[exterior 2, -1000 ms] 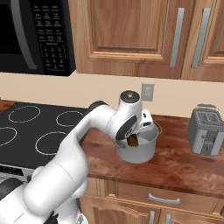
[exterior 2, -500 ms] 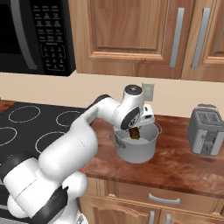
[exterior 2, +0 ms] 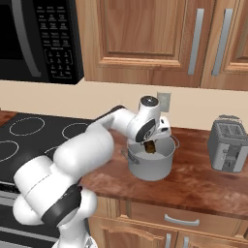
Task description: Turn on the sink faucet. Then move the sweet potato from the counter to the sink. Turn off the sink. Move the vegetable from the sink to the pot next to the stove. Finally move the pot to the rear left burner.
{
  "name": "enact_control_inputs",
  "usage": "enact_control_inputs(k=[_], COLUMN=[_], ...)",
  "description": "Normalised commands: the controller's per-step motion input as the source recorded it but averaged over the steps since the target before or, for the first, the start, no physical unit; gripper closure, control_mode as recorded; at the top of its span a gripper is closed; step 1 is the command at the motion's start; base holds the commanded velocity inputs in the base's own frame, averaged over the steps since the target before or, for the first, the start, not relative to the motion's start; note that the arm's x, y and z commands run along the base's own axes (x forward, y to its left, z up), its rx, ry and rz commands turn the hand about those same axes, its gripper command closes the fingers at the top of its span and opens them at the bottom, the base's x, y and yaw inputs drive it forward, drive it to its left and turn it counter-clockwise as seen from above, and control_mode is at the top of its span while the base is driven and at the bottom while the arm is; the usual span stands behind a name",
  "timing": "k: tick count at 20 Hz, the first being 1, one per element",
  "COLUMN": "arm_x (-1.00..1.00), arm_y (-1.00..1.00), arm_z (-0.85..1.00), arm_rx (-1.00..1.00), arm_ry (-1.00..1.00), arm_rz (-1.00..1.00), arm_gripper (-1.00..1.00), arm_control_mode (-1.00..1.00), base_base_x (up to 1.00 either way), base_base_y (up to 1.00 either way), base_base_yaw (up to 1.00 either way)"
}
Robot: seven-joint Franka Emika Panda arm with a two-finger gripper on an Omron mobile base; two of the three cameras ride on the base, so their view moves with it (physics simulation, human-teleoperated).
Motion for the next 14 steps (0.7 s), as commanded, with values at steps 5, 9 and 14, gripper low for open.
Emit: enact_control_inputs(k=[5,9,14], arm_x=[0.30,0.22,0.12], arm_y=[-0.06,-0.10,-0.04], arm_z=[-0.26,-0.28,-0.28], arm_rx=[0.00,0.00,0.00], arm_ry=[0.00,0.00,0.01], arm_rz=[0.00,0.00,0.00], arm_gripper=[1.00,1.00,1.00], arm_control_mode=[-1.00,-1.00,-1.00], base_base_x=[0.00,0.00,0.00], base_base_y=[0.00,0.00,0.00], base_base_yaw=[0.00,0.00,0.00])
